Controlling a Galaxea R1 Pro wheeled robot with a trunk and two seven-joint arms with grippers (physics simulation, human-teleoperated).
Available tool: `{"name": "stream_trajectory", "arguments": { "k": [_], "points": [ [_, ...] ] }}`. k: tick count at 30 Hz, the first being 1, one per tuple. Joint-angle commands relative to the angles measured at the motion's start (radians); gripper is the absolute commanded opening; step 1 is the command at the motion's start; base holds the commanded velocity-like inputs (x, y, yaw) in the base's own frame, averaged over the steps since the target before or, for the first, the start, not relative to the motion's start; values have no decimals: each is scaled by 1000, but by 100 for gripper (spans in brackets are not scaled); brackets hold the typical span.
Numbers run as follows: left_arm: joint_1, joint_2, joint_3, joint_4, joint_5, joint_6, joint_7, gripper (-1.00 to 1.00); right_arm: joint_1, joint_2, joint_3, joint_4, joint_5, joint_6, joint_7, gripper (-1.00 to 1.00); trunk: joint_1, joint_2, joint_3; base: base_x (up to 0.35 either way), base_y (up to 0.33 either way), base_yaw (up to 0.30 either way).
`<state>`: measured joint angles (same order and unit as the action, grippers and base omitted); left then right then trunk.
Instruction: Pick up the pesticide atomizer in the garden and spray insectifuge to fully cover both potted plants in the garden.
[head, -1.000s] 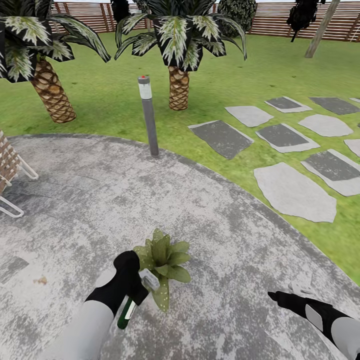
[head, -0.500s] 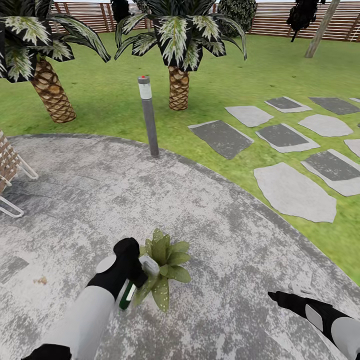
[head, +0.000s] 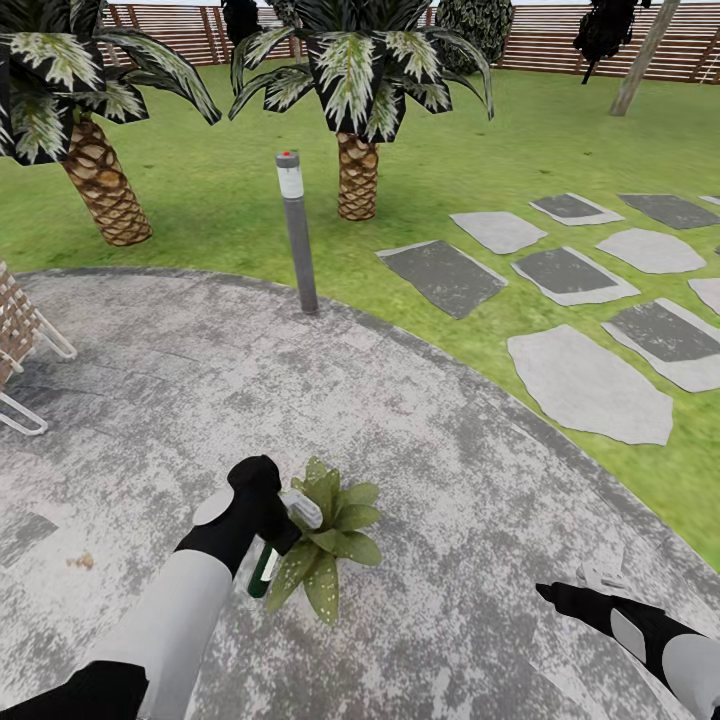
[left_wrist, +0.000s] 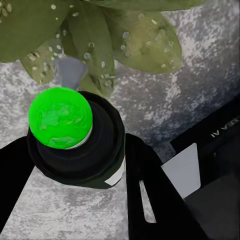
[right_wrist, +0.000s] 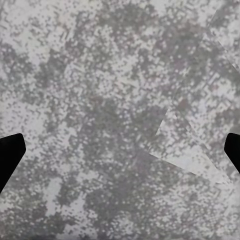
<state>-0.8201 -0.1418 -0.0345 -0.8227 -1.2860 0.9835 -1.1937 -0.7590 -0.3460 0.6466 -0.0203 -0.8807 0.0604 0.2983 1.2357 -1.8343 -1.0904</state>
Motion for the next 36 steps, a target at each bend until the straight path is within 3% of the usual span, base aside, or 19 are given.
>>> {"name": "stream_trajectory", "arguments": {
  "k": [1,2,6,8,10,13,18,21,28,36],
  "points": [
    [-5,0,-1,-1,-18,6,-41,-100,0,-1,7,-1,-11,5,2,100,0,0,-1,0,0,0],
    [-15,-1,-2,-1,-36,6,-70,-100,0,-1,7,-1,-11,5,2,100,0,0,-1,0,0,0],
    [-32,-3,-2,-1,-164,6,-180,-100,0,-1,7,-1,-11,5,2,100,0,0,-1,0,0,0],
    [-35,-5,-3,-1,-272,5,-299,-100,0,-1,7,-1,-11,4,2,100,0,0,-1,0,0,0],
    [-40,-5,-3,-1,-356,5,-364,-100,0,-1,7,-1,-11,5,2,100,0,0,-1,0,0,0],
    [-49,-5,-3,-1,-411,4,-377,-100,0,-1,7,-1,-11,5,2,100,0,0,-1,0,0,0],
    [-104,-18,-4,0,-419,4,-377,-100,0,-1,7,-1,-11,5,2,100,0,0,-1,0,0,0],
    [-110,-33,-4,0,-420,4,-377,-100,0,-1,7,-1,-11,5,2,100,0,0,-1,0,0,0],
    [-111,-33,-6,8,-420,3,-377,-100,0,-1,7,-1,-11,5,2,100,0,0,-1,0,0,6],
    [-111,-33,-7,36,-420,3,-377,-100,0,-1,7,0,-11,5,2,100,0,0,-3,0,0,211]
  ]
}}
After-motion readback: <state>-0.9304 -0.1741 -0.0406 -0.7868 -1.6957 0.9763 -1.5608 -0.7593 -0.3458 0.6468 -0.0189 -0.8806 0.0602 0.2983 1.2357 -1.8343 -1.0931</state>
